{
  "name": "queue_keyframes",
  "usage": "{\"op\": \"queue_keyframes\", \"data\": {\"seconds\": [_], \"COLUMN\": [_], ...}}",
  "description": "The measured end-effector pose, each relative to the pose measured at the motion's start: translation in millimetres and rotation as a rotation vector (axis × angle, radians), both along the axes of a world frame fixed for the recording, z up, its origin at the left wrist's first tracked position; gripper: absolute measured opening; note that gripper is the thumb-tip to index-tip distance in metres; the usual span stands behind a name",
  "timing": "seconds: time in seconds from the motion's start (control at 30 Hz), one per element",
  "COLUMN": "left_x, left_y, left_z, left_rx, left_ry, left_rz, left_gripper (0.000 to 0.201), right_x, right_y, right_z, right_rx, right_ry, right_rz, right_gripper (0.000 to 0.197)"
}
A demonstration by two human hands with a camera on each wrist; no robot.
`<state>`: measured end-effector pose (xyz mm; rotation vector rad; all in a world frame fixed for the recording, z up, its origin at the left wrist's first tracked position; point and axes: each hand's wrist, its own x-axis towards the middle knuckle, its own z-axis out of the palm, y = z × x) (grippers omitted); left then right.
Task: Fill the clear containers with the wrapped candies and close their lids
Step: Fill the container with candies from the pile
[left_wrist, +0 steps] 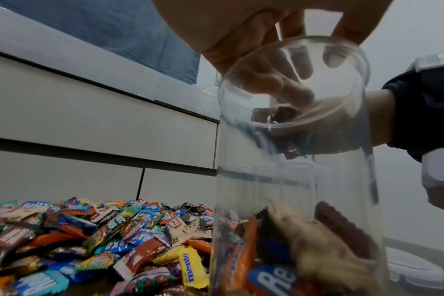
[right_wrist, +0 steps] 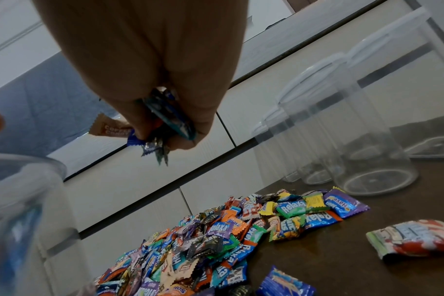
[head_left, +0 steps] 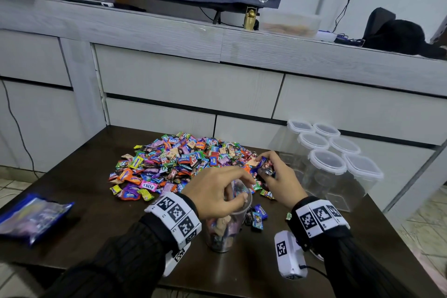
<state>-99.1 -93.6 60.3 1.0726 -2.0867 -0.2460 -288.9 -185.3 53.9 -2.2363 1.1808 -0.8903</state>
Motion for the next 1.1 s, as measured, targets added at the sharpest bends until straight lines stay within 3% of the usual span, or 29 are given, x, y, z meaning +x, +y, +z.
{"op": "queue_keyframes", "data": {"seconds": [0.17,0.27,0.37,0.43,0.53,0.63,0.7,0.8,0.97,1.1], "left_x": [5,10,16,19,20,21,22,23,22,21], "left_y": [0,-2,-3,-3,-3,-6,-8,-9,-8,-7], "left_z": [-7,-18,-27,-32,-37,-45,-47,-49,-45,-42], "left_rx": [-0.023,0.037,0.219,0.343,0.447,0.441,0.426,0.404,0.408,0.413], "left_ry": [0.053,0.062,0.168,0.261,0.348,0.349,0.321,0.313,0.313,0.313], "left_rz": [0.085,0.152,0.13,0.089,0.036,0.062,0.088,0.103,0.127,0.075], "left_gripper": [0.034,0.067,0.107,0.122,0.124,0.123,0.129,0.12,0.116,0.113], "right_x": [0,2,11,21,36,46,48,48,48,49], "right_y": [2,6,16,24,36,45,48,51,55,53], "right_z": [6,15,23,26,25,17,10,8,10,12], "right_rx": [-0.011,-0.03,-0.061,-0.038,-0.026,-0.001,-0.025,-0.114,-0.154,-0.16], "right_ry": [-0.032,-0.104,-0.202,-0.265,-0.333,-0.322,-0.246,-0.143,0.156,0.258], "right_rz": [0.0,0.021,0.038,0.058,0.13,0.221,0.253,0.28,0.377,0.411], "right_gripper": [0.029,0.023,0.02,0.018,0.019,0.022,0.02,0.021,0.038,0.045]}}
